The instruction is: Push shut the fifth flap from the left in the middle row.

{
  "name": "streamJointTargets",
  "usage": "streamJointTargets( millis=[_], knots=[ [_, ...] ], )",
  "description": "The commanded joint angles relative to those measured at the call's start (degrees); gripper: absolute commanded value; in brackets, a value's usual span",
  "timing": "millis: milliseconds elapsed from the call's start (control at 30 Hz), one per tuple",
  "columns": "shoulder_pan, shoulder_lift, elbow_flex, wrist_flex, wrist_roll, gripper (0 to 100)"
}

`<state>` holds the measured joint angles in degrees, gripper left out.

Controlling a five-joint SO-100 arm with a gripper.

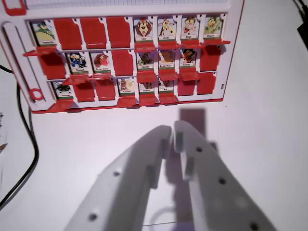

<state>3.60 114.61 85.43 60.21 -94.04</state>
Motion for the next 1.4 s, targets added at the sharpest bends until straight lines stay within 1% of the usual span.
streamJointTargets(
  millis=[0, 267, 433, 567, 767, 967, 1367],
  knots=[
    [0.4, 1.7, 3.3, -7.0, 0.0, 0],
    [1.0, -6.9, 9.1, -17.4, 0.4, 0],
    [1.9, -15.5, 8.9, -22.8, 1.0, 0],
    [1.9, -21.3, 7.1, -25.3, 1.1, 0],
    [0.9, -28.6, 4.3, -28.4, 1.5, 0],
    [-0.8, -34.6, -0.9, -28.7, 2.5, 0],
    [-1.8, -44.1, -9.7, -29.2, 2.6, 0]
  ],
)
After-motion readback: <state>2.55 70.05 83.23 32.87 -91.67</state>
